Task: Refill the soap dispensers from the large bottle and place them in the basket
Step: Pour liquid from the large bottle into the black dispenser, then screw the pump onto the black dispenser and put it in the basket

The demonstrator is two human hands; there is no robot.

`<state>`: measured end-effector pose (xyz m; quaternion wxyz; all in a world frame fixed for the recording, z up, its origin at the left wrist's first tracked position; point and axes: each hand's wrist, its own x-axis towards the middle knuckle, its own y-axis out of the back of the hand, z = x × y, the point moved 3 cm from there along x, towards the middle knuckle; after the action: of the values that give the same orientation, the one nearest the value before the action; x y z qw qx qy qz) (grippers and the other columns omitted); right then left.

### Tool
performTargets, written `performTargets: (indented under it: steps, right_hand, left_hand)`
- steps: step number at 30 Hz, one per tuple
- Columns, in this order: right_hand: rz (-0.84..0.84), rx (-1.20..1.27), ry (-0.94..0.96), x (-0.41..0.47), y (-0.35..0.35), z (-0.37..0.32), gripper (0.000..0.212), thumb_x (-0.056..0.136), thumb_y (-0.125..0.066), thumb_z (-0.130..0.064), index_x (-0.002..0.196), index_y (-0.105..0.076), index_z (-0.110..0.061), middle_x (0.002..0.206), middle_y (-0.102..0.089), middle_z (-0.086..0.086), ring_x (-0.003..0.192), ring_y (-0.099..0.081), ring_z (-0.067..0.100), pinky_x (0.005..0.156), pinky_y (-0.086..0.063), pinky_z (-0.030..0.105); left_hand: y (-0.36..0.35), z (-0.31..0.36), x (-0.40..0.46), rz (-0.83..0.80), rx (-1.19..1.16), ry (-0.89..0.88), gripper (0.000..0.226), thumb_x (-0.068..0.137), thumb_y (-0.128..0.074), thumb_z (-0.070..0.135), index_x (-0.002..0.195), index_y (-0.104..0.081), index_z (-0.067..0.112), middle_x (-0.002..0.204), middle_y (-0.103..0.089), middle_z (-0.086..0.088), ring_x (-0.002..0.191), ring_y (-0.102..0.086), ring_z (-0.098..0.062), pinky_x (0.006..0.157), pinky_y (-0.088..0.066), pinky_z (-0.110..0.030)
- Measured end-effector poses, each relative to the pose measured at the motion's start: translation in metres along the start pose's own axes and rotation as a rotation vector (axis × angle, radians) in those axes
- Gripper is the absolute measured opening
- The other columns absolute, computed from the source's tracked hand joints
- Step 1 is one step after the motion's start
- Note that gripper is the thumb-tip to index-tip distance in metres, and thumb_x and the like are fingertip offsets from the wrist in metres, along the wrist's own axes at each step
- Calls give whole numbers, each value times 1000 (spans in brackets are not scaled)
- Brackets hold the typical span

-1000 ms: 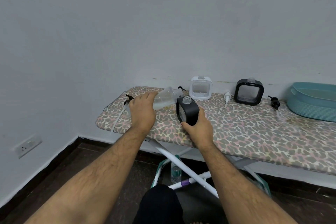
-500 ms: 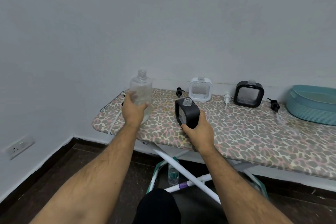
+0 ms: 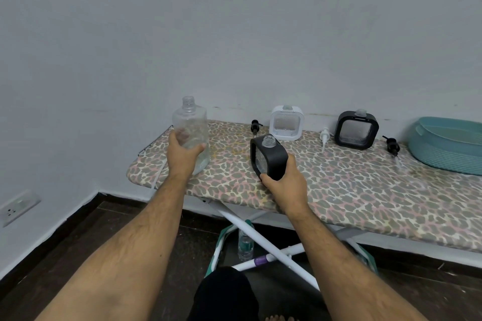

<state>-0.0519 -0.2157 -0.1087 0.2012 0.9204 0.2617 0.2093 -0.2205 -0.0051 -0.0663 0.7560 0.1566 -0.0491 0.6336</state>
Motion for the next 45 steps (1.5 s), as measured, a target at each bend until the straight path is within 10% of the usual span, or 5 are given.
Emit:
performTargets:
  steps: [15, 19, 25, 31, 45]
  right_hand:
    - [-99, 7, -13, 3, 7, -7, 65, 80, -78, -28, 134, -41, -25, 109, -63, -8, 83, -61, 9, 60, -47, 17]
    - [-254, 22, -51, 12, 13, -10, 71, 79, -78, -21, 137, -36, -20, 118, -60, -4, 102, -59, 17, 81, -49, 30]
    - [-271, 28, -53, 23, 27, -12, 109, 47, -86, -48, 140, -36, -20, 132, -50, 1, 118, -55, 20, 100, -50, 43]
    - [-174, 100, -57, 12, 27, -2, 59, 79, -82, -18, 125, -45, -23, 102, -57, -14, 98, -61, 12, 84, -50, 28]
    - [-480, 351, -74, 33, 2, -14, 66, 93, -60, 6, 149, -38, -20, 142, -52, 0, 130, -51, 15, 110, -45, 36]
  left_hand:
    - [16, 12, -53, 302, 137, -186, 55, 79, -80, 29, 125, -52, 17, 116, -54, -1, 106, -51, -16, 93, -46, -34]
    - [-4, 14, -72, 35, 104, -262, 21, 91, -68, 19, 111, -60, 23, 102, -60, 7, 90, -57, -7, 86, -55, -33]
    - [-49, 12, -70, -392, 26, -97, 59, 91, -67, 14, 145, -44, 20, 139, -53, 6, 122, -53, -8, 83, -49, -15]
    - [-78, 13, -61, -606, -55, 24, 75, 90, -67, 5, 154, -29, 17, 157, -36, -1, 143, -35, -16, 101, -47, -33]
    - [-51, -5, -55, -466, -71, -25, 58, 89, -70, 11, 142, -48, 18, 123, -66, -4, 108, -66, -14, 86, -59, -32]
